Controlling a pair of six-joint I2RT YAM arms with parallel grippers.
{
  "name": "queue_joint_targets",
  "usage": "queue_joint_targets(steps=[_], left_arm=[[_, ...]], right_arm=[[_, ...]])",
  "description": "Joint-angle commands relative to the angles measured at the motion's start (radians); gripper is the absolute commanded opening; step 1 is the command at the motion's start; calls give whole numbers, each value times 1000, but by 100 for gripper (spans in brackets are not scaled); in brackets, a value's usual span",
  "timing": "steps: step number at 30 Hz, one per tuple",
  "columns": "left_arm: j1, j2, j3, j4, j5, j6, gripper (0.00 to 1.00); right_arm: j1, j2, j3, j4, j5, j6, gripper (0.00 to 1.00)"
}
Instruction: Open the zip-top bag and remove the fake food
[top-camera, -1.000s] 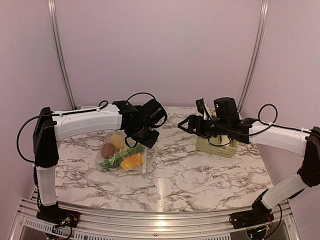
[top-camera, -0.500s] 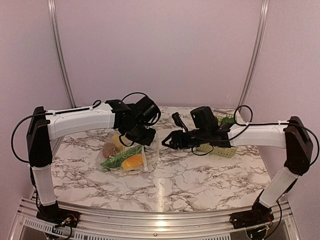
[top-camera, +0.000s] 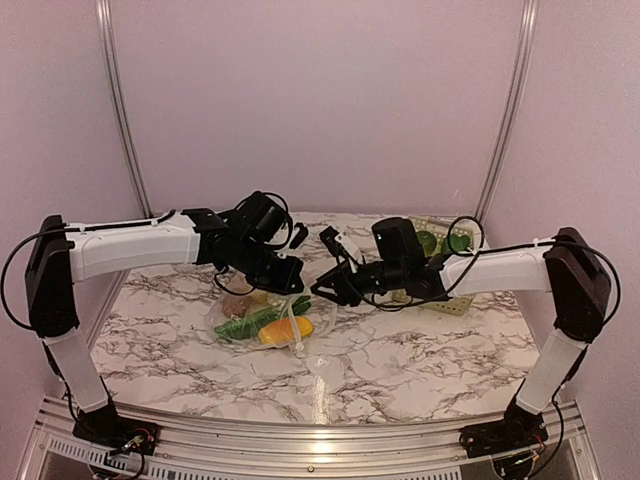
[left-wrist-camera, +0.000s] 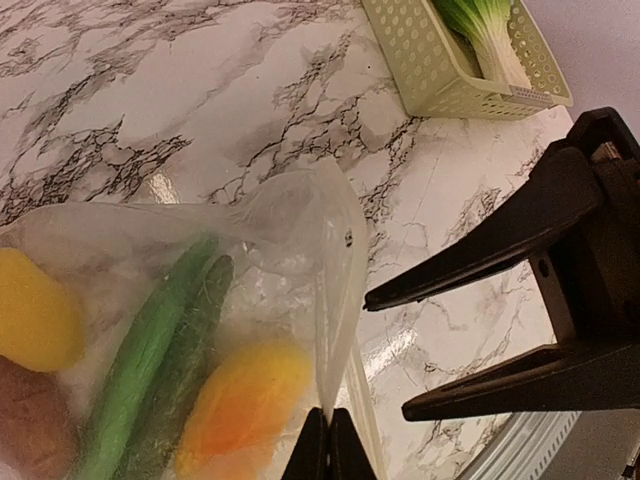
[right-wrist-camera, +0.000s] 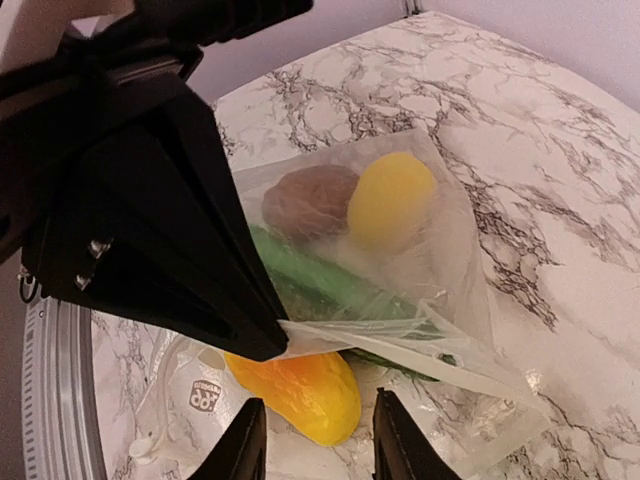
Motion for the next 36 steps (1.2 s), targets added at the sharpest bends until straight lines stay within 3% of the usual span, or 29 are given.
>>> queue_joint_targets(steps=[1,7,12,19,23,25,32,36], left_arm=[[33,-100,-67,39,144,51,0],[46,-177,-171,60,227,103,0],[49,-222,-247,98,271,136,0],[49,-247,-312,113,264,160,0],[49,-254,-331,116,259,181,0],[49,-261,-344,122,261,190,0],[60,-271,-381,112,255,211,0],[75,-283,-398,100,233,219,0]], right_arm=[[51,32,6,28,-39,-254,35],[141,100,41,4,-13,-400,40],[181,191,80,19,1,-438,52],[194,284,117,52,-7,-455,56],[210,330,134,67,2,-453,72],[215,348,128,98,3,-448,75],[221,410,155,126,3,-445,70],[220,427,169,117,8,-439,53]])
